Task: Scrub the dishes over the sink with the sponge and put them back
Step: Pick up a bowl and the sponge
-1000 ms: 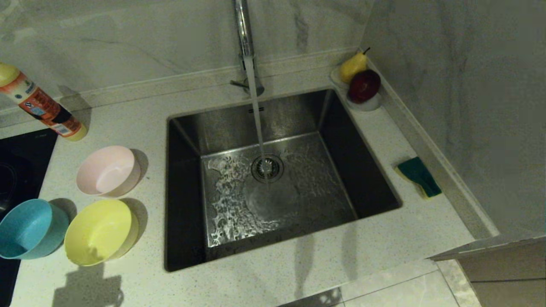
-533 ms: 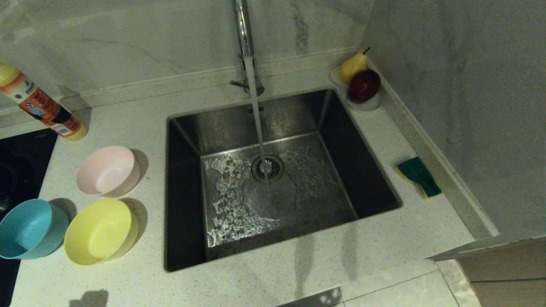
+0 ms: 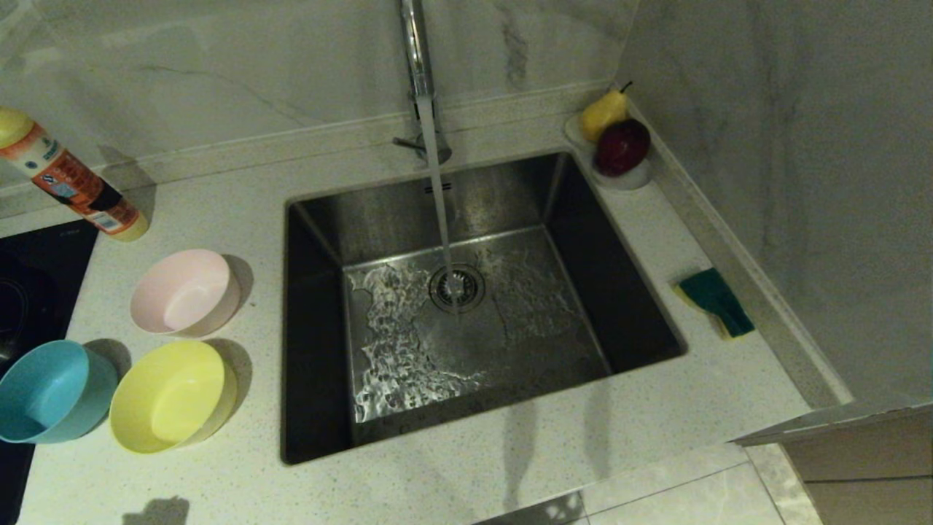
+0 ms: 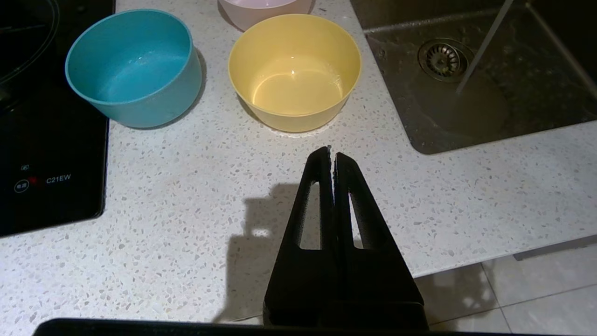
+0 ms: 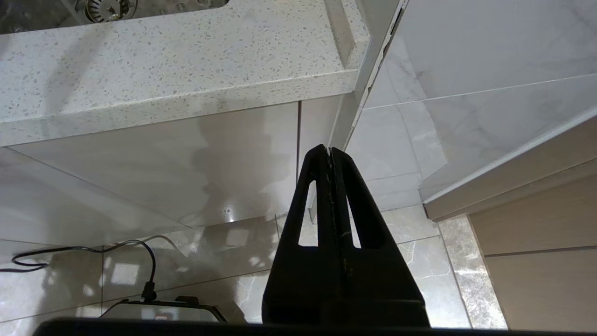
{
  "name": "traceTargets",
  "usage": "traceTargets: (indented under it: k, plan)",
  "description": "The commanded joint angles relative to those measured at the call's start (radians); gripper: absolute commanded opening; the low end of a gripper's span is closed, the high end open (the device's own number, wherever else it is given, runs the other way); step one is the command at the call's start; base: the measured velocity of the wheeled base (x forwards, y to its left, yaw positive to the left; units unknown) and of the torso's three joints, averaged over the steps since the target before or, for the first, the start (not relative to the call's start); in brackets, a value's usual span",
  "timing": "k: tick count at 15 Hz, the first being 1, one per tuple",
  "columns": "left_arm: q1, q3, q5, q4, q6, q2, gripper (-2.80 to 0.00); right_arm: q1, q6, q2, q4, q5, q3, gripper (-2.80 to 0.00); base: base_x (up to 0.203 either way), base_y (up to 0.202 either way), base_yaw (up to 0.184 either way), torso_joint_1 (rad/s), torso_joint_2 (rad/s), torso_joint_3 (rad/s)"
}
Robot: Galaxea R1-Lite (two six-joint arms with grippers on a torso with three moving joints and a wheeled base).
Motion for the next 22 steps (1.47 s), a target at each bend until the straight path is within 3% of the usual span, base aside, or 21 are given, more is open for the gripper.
traceTargets:
  k: [1,5,7,11,15,20,22]
  plan:
    - [0.000,0.040,0.000,-0.001,0.000,0.005,-2.80,0.000,0.000,0.000,-0.001,0.001,0.000,-2.80,0.000,0.000,0.000,0.000,0.00,0.000]
    - [0.001,0.030,0.008,0.000,-0.005,0.004,-2.80,0.000,0.000,0.000,-0.001,0.001,0.000,-2.80,0.000,0.000,0.000,0.000,0.00,0.000]
    - [0.001,-0.083,0.039,0.010,-0.005,0.011,-2.80,0.000,-0.002,0.000,-0.001,0.001,0.000,-2.80,0.000,0.000,0.000,0.000,0.00,0.000]
    - [0.001,-0.456,0.194,0.120,0.064,0.077,-2.80,0.000,0.000,0.000,-0.001,0.001,0.000,-2.80,0.000,0.000,0.000,0.000,0.00,0.000]
    - [0.004,-0.699,0.397,0.154,0.086,0.338,-2.80,0.000,-0.001,0.000,-0.001,0.001,0.000,-2.80,0.000,0.000,0.000,0.000,0.00,0.000]
    - [0.008,-0.879,0.577,0.158,0.080,0.715,-2.80,0.000,-0.001,0.000,-0.001,0.001,0.000,-2.80,0.000,0.000,0.000,0.000,0.00,0.000]
    - [0.016,-0.923,0.621,0.159,0.046,0.824,-2.80,0.000,-0.001,0.000,-0.001,0.001,0.000,-2.80,0.000,0.000,0.000,0.000,0.00,0.000]
